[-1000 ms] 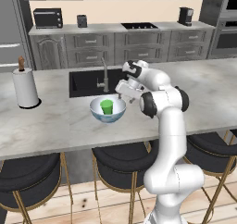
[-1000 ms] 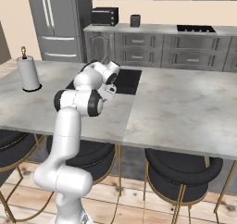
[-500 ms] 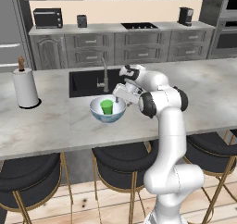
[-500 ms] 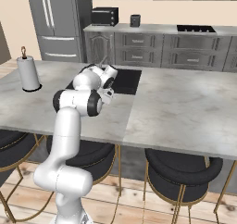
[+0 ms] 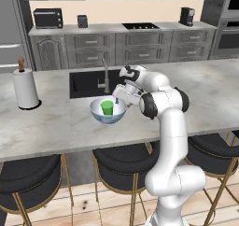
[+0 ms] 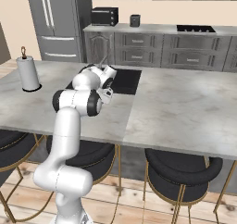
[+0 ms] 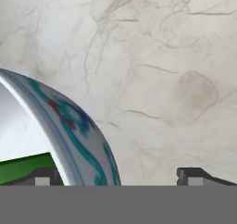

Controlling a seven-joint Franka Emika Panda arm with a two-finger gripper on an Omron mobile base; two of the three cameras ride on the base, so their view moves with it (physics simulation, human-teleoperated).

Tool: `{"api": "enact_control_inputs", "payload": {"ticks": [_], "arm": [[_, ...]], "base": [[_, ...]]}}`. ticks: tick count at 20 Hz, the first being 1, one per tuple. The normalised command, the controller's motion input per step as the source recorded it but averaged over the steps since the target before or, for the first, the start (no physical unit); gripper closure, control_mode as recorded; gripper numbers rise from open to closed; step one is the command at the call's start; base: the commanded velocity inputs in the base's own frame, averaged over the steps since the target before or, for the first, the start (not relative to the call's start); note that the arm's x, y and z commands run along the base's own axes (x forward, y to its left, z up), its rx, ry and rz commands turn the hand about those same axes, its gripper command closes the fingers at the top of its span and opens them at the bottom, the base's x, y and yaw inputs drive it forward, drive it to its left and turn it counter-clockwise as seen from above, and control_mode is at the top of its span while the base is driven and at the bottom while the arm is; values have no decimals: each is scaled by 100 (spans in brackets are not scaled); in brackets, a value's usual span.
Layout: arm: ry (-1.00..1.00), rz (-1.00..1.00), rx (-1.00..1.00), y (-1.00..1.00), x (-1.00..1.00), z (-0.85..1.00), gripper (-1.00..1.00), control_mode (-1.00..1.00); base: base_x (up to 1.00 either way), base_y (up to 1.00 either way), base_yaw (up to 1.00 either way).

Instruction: Place the cup inside the bowl on the dining table and move the bowl to any counter.

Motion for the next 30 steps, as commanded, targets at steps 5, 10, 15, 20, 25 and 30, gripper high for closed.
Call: {"api": "enact_control_inputs", "payload": {"ticks": [5,10,15,20,25,30], "arm": [[2,0,0,0,0,0,100,-100],[1,0,0,0,0,-1,100,-100],[0,0,0,0,-1,0,100,-100],[0,0,0,2,-7,3,100,-100],[0,0,0,0,-15,8,100,-100],[-1,0,0,0,-17,15,100,-100]], "base": [[0,0,0],[0,0,0],[0,0,0],[0,0,0],[0,0,0],[0,0,0]]}}
